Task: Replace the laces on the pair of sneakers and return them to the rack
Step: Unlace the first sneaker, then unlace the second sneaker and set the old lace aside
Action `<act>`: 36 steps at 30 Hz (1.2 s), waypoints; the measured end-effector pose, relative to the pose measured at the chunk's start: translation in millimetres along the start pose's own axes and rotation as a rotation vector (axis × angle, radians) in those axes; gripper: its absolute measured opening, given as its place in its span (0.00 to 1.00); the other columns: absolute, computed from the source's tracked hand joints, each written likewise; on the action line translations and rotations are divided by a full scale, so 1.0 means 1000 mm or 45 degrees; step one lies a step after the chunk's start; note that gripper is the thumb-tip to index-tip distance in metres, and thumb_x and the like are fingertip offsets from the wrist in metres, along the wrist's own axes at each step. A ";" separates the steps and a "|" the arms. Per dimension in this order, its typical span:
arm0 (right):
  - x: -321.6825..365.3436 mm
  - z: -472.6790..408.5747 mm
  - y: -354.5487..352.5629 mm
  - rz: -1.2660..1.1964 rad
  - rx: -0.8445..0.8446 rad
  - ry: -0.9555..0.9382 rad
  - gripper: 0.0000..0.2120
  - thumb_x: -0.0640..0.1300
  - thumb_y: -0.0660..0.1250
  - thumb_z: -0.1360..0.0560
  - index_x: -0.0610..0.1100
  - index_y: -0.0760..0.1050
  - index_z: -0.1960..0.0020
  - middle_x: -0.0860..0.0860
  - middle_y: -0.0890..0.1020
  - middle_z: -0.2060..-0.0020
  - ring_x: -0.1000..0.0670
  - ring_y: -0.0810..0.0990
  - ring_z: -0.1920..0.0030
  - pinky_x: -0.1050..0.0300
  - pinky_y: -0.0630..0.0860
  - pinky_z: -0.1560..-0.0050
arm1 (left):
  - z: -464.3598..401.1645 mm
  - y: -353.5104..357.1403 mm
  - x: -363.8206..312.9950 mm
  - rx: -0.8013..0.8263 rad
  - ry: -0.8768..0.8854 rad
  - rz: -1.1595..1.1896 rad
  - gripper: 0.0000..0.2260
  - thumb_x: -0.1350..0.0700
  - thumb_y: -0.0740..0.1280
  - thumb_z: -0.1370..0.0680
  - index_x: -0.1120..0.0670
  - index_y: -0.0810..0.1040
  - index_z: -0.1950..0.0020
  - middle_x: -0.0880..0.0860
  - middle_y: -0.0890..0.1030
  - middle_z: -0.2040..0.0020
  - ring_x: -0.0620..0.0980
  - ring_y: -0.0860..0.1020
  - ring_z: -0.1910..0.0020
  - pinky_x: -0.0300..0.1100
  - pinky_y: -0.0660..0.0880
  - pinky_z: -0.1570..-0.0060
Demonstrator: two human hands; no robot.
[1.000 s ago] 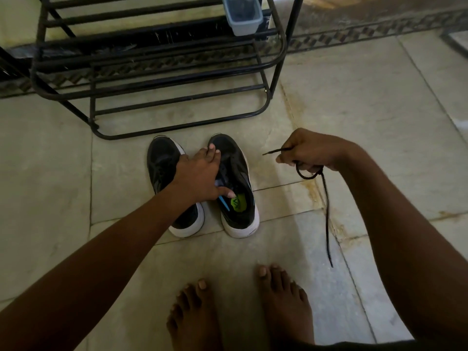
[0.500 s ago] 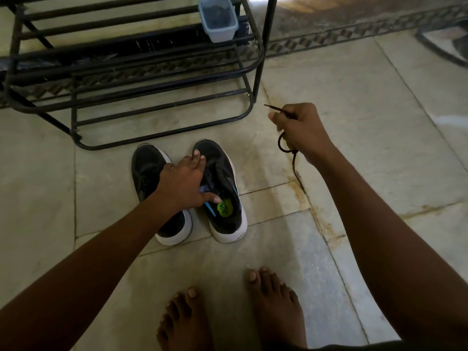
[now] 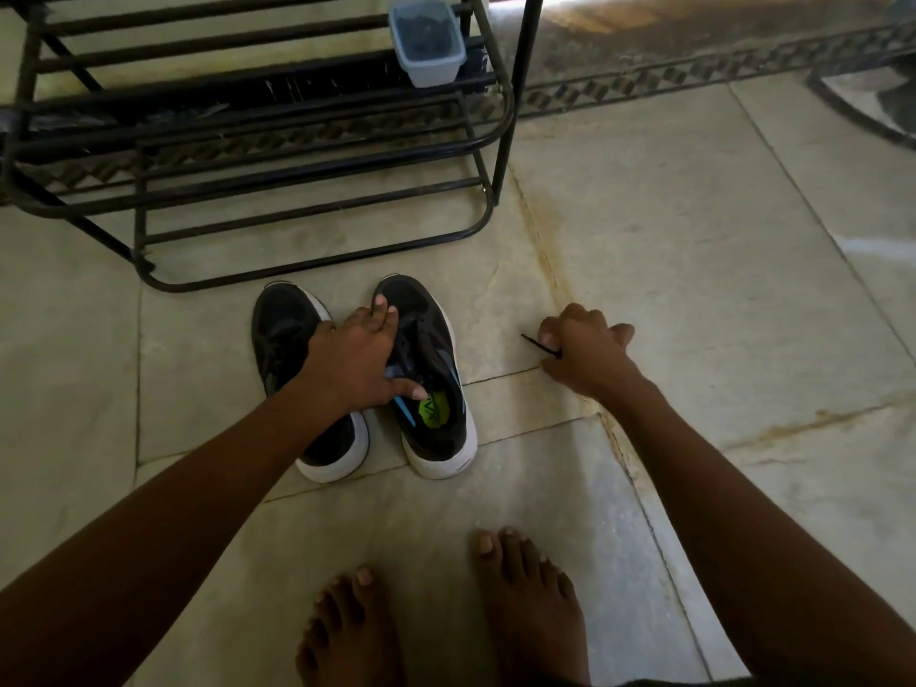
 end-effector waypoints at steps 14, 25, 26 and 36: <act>0.001 0.008 0.016 -0.130 -0.322 0.168 0.12 0.37 0.65 0.25 0.43 0.79 0.43 0.44 0.75 0.44 0.38 0.73 0.41 0.40 0.72 0.42 | 0.002 0.001 0.001 -0.006 0.012 0.048 0.57 0.21 0.60 0.31 0.56 0.44 0.16 0.58 0.45 0.16 0.56 0.53 0.18 0.61 0.64 0.26; 0.048 0.017 0.011 -0.007 -0.572 -0.051 0.07 0.51 0.69 0.23 0.48 0.82 0.50 0.53 0.82 0.49 0.44 0.77 0.42 0.33 0.58 0.36 | 0.008 0.014 -0.007 -0.020 0.080 0.362 0.53 0.28 0.61 0.25 0.58 0.39 0.17 0.59 0.37 0.17 0.57 0.43 0.17 0.58 0.55 0.20; 0.054 0.018 0.012 -0.076 -0.560 -0.075 0.07 0.51 0.69 0.23 0.49 0.82 0.49 0.53 0.82 0.49 0.45 0.77 0.42 0.34 0.59 0.36 | 0.009 0.014 -0.008 -0.017 0.081 0.408 0.52 0.29 0.62 0.25 0.58 0.39 0.17 0.58 0.36 0.17 0.56 0.42 0.17 0.58 0.54 0.20; 0.127 0.027 0.000 -0.404 -0.578 -0.444 0.06 0.51 0.66 0.22 0.51 0.79 0.48 0.55 0.80 0.50 0.50 0.76 0.44 0.42 0.62 0.41 | 0.033 0.010 0.009 -0.239 0.042 0.613 0.43 0.37 0.67 0.21 0.57 0.51 0.16 0.56 0.52 0.16 0.53 0.51 0.17 0.50 0.53 0.20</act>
Point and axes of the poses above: each hand's wrist, its own z-axis away from the middle knuckle, its own y-axis out of the palm, x = y × z, the point moved 2 cm from there along -z, towards the middle knuckle
